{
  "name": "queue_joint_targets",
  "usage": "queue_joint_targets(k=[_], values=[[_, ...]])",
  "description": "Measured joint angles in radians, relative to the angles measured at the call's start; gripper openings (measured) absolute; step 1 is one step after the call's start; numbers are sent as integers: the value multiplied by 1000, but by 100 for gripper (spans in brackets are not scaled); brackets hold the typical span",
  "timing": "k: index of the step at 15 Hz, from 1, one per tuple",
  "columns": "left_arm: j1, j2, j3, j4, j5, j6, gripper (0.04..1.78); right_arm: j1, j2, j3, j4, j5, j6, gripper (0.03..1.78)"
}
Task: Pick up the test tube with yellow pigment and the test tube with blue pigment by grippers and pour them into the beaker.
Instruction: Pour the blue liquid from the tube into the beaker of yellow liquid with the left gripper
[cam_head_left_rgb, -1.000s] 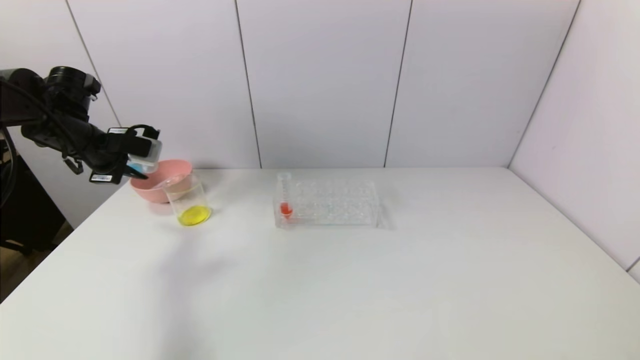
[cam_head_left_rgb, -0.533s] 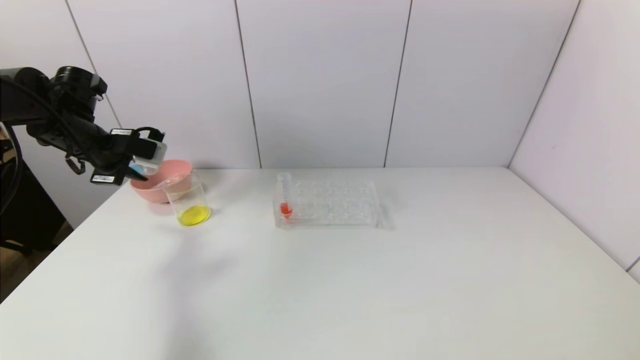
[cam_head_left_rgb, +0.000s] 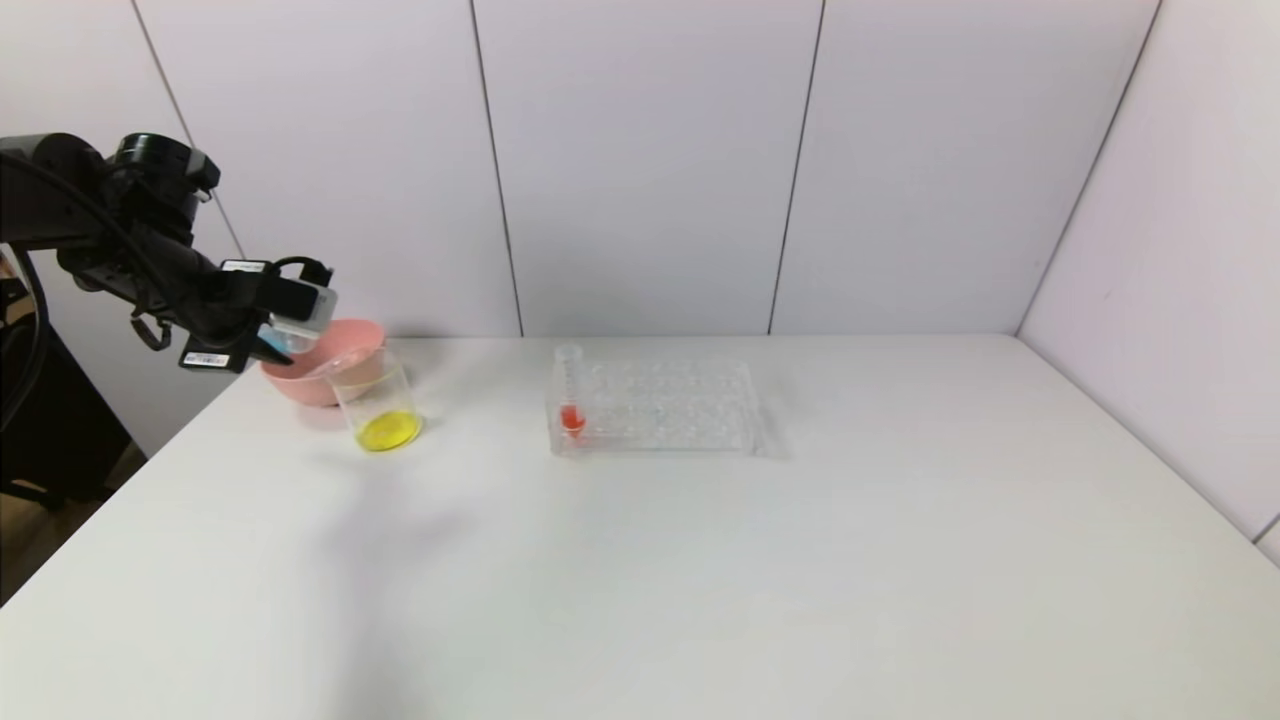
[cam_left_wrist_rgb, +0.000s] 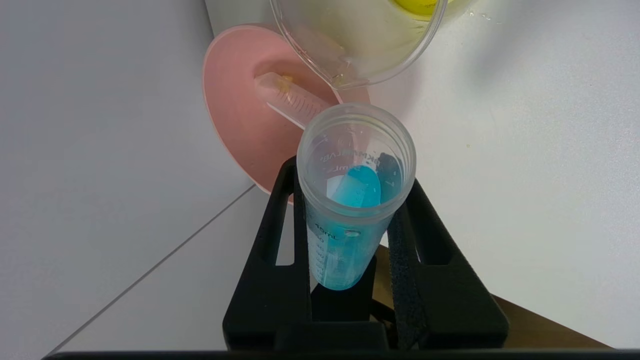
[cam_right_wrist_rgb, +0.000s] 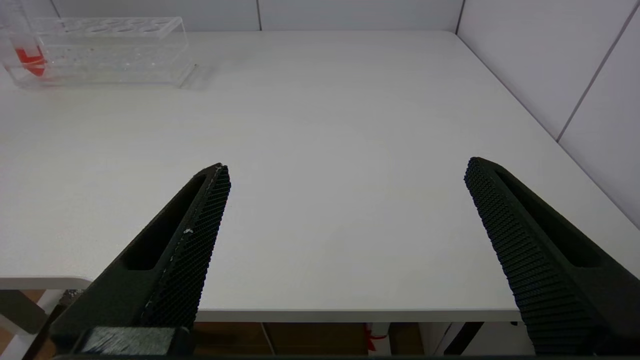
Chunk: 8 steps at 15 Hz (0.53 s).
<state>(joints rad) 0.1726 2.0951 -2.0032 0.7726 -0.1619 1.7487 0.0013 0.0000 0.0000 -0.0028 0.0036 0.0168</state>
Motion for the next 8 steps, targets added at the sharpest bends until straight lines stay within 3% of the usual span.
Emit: queue_joint_targets(k=[8], values=[[-6,3,-1,-12,54,-1,46,0,0,0,0,0,0,171]])
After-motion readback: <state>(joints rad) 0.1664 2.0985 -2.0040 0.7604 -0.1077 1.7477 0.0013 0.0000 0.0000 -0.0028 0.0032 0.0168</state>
